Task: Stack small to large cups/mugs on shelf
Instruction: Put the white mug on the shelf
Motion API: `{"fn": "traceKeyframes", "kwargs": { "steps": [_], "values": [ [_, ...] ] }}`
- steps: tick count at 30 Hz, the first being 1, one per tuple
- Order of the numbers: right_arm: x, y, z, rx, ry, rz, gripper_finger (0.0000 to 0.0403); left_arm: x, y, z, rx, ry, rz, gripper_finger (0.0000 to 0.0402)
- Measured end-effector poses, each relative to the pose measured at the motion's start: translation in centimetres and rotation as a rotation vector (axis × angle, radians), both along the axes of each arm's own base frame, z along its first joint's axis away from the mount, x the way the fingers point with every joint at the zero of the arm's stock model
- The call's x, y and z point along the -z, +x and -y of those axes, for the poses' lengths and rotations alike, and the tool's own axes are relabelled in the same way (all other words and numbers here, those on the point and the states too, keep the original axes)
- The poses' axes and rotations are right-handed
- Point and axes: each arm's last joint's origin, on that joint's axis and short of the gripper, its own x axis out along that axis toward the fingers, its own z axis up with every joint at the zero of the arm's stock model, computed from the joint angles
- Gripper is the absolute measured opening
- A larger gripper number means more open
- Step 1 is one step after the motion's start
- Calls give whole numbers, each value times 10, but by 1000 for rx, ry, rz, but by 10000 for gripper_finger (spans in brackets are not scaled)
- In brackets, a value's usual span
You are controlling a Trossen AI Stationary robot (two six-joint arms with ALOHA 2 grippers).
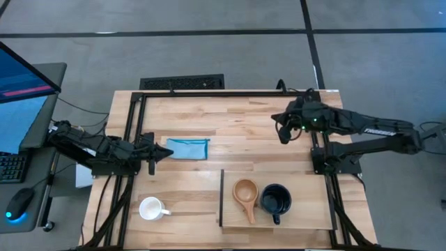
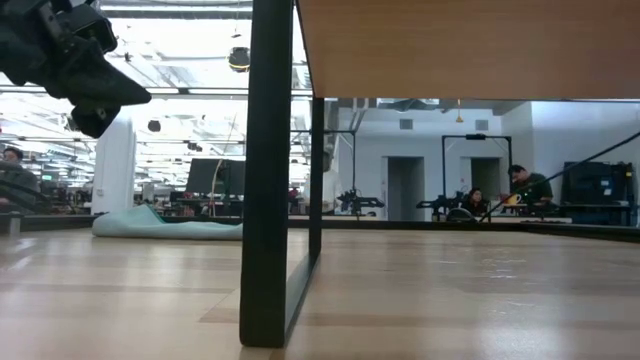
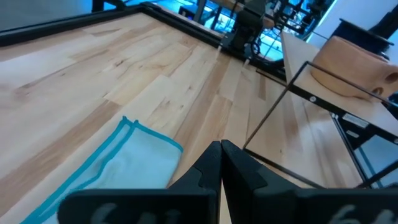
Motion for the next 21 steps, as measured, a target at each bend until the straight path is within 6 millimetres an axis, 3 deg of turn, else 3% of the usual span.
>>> {"fn": "traceKeyframes", "kwargs": {
  "steps": [7, 21],
  "values": [
    [27, -5, -2, -43, -19, 110, 8, -1, 0, 0, -11, 2, 7, 0],
    [57, -51, -4, 11, -35, 337, 7, -1, 0, -1, -24, 5, 9, 0]
  ]
}}
